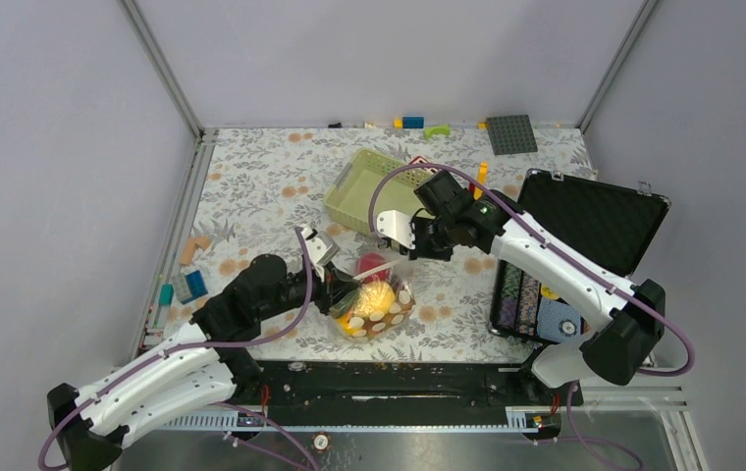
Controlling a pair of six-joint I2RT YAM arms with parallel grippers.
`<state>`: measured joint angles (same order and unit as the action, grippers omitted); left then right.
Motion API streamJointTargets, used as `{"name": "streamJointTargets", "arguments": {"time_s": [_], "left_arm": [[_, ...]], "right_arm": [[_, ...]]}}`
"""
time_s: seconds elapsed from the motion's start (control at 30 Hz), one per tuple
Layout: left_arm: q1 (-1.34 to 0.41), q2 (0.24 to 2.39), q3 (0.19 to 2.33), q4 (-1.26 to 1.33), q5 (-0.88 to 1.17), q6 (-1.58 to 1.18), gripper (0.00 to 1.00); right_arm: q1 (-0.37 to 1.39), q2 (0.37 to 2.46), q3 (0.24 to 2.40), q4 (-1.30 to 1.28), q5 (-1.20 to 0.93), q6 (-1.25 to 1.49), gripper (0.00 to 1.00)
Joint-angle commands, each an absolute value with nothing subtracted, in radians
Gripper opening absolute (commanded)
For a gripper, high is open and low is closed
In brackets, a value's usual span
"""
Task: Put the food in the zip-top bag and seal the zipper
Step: Zip the zipper food storage bag at the center of the board, then place the zipper food storage bag at the center of the board.
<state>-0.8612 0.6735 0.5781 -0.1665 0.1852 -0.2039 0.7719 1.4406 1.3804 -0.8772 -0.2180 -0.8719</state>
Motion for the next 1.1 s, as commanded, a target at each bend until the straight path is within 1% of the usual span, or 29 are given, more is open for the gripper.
{"name": "streamJointTargets", "arguments": {"time_s": [0.0, 0.17, 0.3, 0.4, 0.43, 0.5, 0.53, 0.6, 0.63, 0.67, 0.77, 0.83, 0.9, 0.97, 1.07], "left_arm": [[-0.859, 0.607, 0.577, -0.103, 0.143, -0.216, 0.0], [-0.858, 0.596, 0.57, -0.092, 0.126, -0.213, 0.0], [-0.859, 0.598, 0.573, -0.091, 0.107, -0.207, 0.0], [-0.858, 0.588, 0.56, -0.075, 0.073, -0.222, 0.0], [-0.859, 0.584, 0.556, -0.067, 0.059, -0.23, 0.0], [-0.858, 0.577, 0.55, -0.055, 0.018, -0.248, 0.0], [-0.858, 0.574, 0.547, -0.05, -0.027, -0.26, 0.0], [-0.859, 0.56, 0.535, -0.043, -0.114, -0.268, 0.0], [-0.859, 0.552, 0.53, -0.037, -0.172, -0.279, 0.0], [-0.858, 0.543, 0.524, -0.034, -0.222, -0.285, 0.0], [-0.857, 0.53, 0.53, -0.046, -0.375, -0.275, 0.0], [-0.856, 0.536, 0.538, -0.049, -0.537, -0.282, 0.0], [-0.856, 0.551, 0.526, -0.019, -0.734, -0.263, 0.0], [-0.841, 0.57, 0.497, 0.07, -0.859, -0.202, 0.0], [-0.773, 0.596, 0.481, 0.169, -0.864, -0.145, 0.0]], "right_arm": [[0.712, 1.425, 1.35, -0.903, -0.06, -0.893, 0.0], [0.68, 1.413, 1.306, -0.867, -0.022, -0.869, 0.0], [0.677, 1.364, 1.249, -0.803, -0.015, -0.861, 0.0], [0.675, 1.31, 1.203, -0.759, -0.019, -0.867, 0.04], [0.675, 1.289, 1.195, -0.751, -0.041, -0.868, 0.1], [0.675, 1.239, 1.179, -0.727, -0.127, -0.869, 0.49], [0.674, 1.204, 1.161, -0.7, -0.158, -0.86, 0.58], [0.674, 1.121, 1.101, -0.582, -0.198, -0.806, 0.73], [0.675, 1.075, 1.053, -0.497, -0.206, -0.766, 0.91], [0.675, 1.02, 1.002, -0.398, -0.207, -0.709, 0.99], [0.675, 0.868, 0.779, -0.052, -0.136, -0.552, 1.0], [0.674, 0.788, 0.684, 0.144, -0.058, -0.425, 1.0], [0.674, 0.729, 0.644, 0.196, -0.019, -0.351, 1.0], [0.675, 0.685, 0.617, 0.203, 0.007, -0.301, 1.0], [0.675, 0.666, 0.591, 0.203, 0.093, -0.242, 0.99]]}}
